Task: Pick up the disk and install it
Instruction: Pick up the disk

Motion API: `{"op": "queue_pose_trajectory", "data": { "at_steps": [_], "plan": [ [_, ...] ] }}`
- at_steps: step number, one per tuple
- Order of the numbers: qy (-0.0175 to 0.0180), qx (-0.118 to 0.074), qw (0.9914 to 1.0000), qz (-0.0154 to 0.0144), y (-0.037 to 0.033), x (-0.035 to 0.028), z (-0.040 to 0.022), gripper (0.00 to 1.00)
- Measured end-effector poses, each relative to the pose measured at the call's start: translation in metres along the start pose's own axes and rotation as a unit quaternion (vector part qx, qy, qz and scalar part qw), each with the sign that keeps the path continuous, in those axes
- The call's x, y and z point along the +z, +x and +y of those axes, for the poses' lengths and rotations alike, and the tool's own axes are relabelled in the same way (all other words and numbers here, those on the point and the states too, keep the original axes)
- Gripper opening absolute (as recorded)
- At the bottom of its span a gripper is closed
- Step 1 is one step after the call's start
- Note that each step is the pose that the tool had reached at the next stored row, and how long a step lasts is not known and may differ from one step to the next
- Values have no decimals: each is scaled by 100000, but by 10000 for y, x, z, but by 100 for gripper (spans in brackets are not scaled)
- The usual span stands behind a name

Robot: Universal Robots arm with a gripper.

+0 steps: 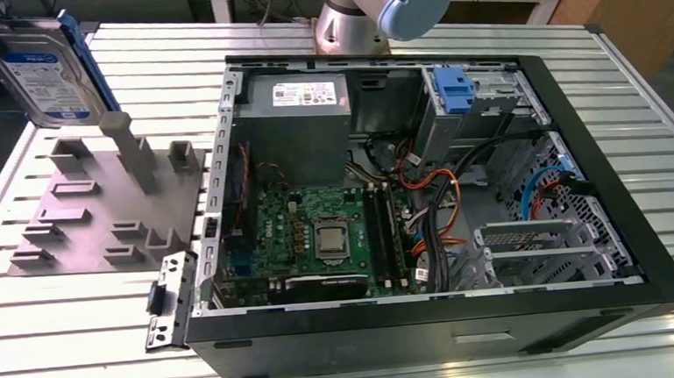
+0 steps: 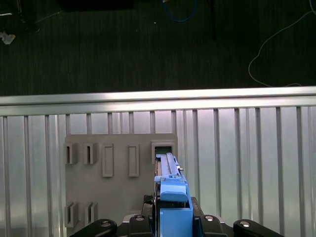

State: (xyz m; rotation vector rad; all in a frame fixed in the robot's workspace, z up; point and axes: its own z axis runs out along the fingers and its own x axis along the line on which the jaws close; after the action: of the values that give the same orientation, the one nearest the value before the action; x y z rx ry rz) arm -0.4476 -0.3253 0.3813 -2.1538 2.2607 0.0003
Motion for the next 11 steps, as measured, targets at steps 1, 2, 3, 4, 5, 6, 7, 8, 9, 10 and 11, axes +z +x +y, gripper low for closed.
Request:
{"op": "queue_pose_trajectory", "data": {
  "at_steps": [1, 2, 3, 4, 5, 6, 7, 8, 9, 10, 11],
  "plan": [
    [-2, 0, 100000, 1, 0, -2, 0, 36],
    [-3, 0, 100000, 1, 0, -5, 0, 36],
    [-2, 1, 100000, 1, 0, -8, 0, 36],
    [-1, 0, 100000, 2, 0, -10, 0, 36],
    [-1, 1, 100000, 1, 0, -13, 0, 36],
    [0, 0, 100000, 0, 0, -16, 0, 36],
    [2, -1, 100000, -2, 0, -18, 0, 36],
    [-2, 2, 100000, 0, 0, -21, 0, 36],
    [-2, 1, 100000, 1, 0, -24, 0, 36],
    [1, 2, 100000, -1, 0, -26, 0, 36],
    [-2, 0, 100000, 1, 0, -29, 0, 36]
  ]
}}
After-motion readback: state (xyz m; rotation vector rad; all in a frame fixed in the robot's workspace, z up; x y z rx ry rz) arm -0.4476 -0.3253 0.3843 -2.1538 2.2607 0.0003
